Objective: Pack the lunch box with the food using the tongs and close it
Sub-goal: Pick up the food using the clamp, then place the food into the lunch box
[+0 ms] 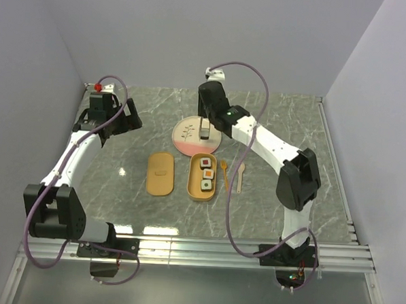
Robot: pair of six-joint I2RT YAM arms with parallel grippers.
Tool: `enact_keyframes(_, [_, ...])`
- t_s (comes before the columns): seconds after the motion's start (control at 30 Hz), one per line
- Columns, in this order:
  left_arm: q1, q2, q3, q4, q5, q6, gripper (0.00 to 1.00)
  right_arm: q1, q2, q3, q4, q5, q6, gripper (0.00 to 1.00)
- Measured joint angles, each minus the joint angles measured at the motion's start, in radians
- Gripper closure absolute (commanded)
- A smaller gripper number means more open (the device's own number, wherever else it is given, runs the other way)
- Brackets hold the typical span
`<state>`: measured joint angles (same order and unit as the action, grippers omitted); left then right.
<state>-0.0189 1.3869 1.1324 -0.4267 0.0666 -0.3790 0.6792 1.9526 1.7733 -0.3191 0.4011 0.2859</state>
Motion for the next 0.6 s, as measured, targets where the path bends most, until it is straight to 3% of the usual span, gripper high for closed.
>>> enact_keyframes(0.37, [0.000, -0.097, -0.055, 0.003, 0.001, -0.001, 0.01, 0.111, -0.265, -0.287, -0.004, 0.023, 0.043, 0.76])
enact_keyframes(0.6, [0.000, -0.146, -0.090, 0.000, 0.006, -0.004, 0.01, 0.178, -0.341, -0.369, -0.013, 0.027, 0.103, 0.77])
